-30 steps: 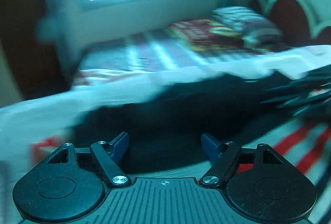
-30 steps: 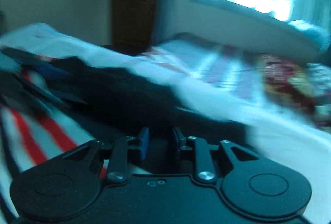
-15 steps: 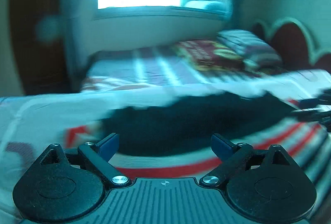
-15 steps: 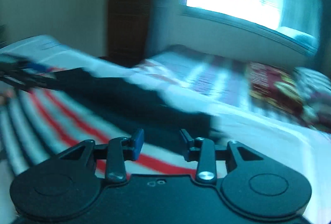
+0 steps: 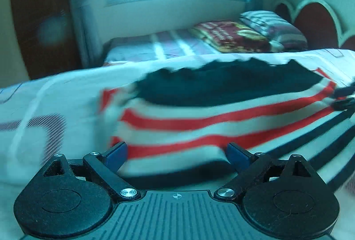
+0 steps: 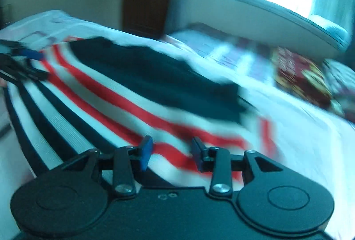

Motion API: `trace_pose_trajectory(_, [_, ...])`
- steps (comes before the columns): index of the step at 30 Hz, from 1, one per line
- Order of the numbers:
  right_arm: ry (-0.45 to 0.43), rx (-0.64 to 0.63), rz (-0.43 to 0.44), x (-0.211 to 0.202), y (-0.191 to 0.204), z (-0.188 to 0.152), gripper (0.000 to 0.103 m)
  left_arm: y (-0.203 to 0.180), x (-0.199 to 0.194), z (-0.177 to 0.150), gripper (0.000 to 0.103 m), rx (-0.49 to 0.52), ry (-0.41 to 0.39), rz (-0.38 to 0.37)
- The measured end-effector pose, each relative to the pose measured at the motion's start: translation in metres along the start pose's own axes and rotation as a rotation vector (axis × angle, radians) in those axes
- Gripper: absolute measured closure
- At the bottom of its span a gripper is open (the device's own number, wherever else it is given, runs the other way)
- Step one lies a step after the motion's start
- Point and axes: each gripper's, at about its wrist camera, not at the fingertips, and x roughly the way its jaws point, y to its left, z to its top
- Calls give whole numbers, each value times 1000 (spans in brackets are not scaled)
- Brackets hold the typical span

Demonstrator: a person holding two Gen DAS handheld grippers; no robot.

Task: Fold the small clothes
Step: 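Release the hem and smooth the folded sweater flat with both grippers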

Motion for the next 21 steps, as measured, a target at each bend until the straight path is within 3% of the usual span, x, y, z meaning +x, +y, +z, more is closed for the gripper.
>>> trace_pose_trajectory(3, [12, 65, -39, -11, -18, -14, 67, 3, -1, -5, 0, 64, 10, 61])
trace_pose_trajectory(5, [-18, 88, -70, -21, -10, -7, 68, 4, -8, 2, 0, 2, 15, 55])
trace_pose_trajectory(8, [-100, 139, -6, -41, 22, -2, 66, -20, -26, 6, 0, 17, -40, -2])
trace_pose_trajectory(12, [-110, 115, 71, -30, 83, 2, 69, -63, -25, 0, 0, 70, -34, -54])
trace_pose_trajectory(15, [-98, 102, 76, -19, 118, 3, 68, -80, -17, -6, 0, 69, -7, -51])
trace_pose_trajectory(21, [-18, -23, -51, -24, 132, -5, 67, -65, -30, -26, 0, 72, -2, 9])
